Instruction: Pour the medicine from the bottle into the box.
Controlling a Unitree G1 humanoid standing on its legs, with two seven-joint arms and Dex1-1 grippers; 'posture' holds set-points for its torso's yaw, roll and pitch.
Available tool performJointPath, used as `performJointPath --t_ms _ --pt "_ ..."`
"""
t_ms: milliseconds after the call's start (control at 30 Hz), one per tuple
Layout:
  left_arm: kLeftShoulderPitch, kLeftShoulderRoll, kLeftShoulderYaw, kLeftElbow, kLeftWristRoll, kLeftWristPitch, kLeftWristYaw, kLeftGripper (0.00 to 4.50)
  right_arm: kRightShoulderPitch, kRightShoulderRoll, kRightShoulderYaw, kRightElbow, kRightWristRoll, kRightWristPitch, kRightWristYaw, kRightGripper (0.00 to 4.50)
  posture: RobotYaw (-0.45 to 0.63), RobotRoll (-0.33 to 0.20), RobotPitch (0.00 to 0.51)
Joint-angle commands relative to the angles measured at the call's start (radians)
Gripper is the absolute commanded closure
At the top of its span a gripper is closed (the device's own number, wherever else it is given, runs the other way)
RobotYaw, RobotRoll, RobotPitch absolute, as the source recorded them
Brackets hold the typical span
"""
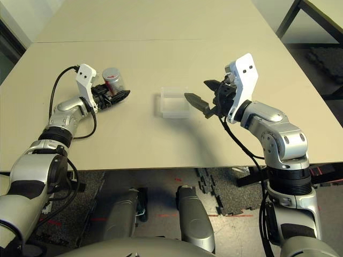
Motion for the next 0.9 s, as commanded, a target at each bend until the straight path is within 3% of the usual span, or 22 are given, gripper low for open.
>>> performJointPath --t_ms 33,400,633,900 --pt "-0.020 0.003 0.003 -0.002 0.000 -0.017 -0.037 2.00 -0.012 0.006 0.019 0.008 -0.004 -0.009 0.001 0.00 -0.23 0.000 0.132" --pt "-0.095 -0.007 -0.065 -0.096 0.005 0.053 -0.301 2.00 -0.146 0.009 0.100 0.011 0.013 0.034 0.049 0.00 -0.21 0.000 0.120" --pt "-0.143 -0.049 -0.100 -0.064 0.021 0.052 -0.322 2.00 -0.271 0.098 0.187 0.048 -0.040 0.035 -0.003 0.00 -0.22 0.000 0.115" --pt "-0.137 -0.102 -0.124 -0.081 0.024 0.059 -0.340 2.00 -0.326 0.153 0.254 0.126 -0.147 -0.020 -0.039 0.00 -0.24 0.000 0.116"
